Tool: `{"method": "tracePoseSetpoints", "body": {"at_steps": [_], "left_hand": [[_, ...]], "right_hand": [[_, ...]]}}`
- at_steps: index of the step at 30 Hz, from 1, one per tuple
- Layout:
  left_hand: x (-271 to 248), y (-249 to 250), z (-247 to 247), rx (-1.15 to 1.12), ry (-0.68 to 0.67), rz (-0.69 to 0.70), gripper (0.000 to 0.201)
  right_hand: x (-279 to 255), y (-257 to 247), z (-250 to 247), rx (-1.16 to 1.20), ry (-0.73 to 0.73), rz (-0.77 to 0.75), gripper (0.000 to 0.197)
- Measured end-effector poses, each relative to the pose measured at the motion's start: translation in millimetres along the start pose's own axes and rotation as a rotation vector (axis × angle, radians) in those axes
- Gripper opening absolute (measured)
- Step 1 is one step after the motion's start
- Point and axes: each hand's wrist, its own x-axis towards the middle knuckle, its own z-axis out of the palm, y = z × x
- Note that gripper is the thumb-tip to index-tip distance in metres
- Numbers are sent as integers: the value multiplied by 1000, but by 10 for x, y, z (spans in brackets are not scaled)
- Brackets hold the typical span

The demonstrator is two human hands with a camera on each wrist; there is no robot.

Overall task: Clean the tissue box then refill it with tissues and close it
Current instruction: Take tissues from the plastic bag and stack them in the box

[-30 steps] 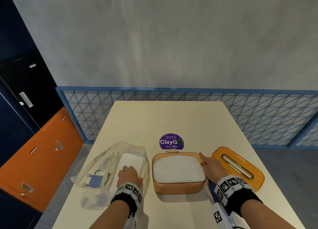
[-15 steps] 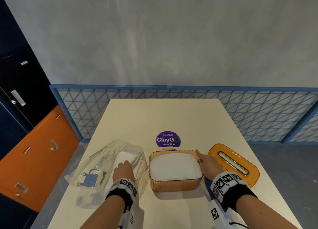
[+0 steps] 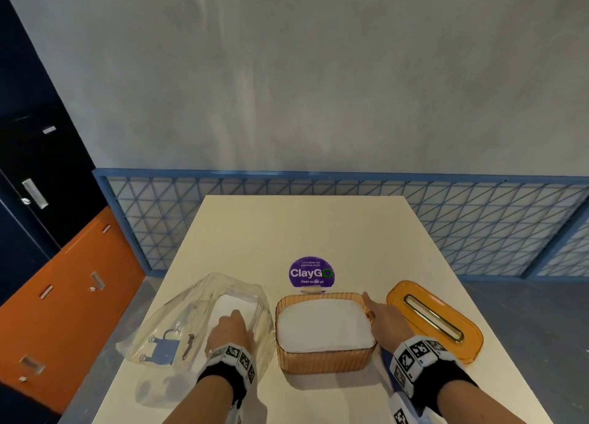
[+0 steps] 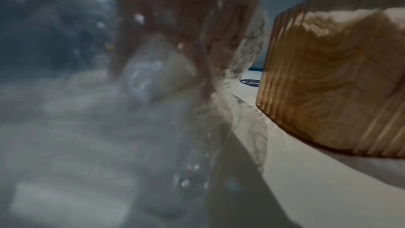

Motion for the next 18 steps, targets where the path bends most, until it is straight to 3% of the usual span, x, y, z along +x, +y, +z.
{"method": "tracePoseSetpoints", "body": {"at_steps": [6,10,12,18], "left_hand": [[142,140,-25,2,-26,-6,26],[101,237,-18,63,-101,-114,55],[64,247,-29,72,-123,-152,60],[-31,16,-24,12,43,-17,30]], "right_hand": [[53,42,58,-22,27,-6,62],[39,41,43,4,-6,-1,63],[33,33,30,2,1,0,63],[29,25,13,-7,-11,2,64]]}}
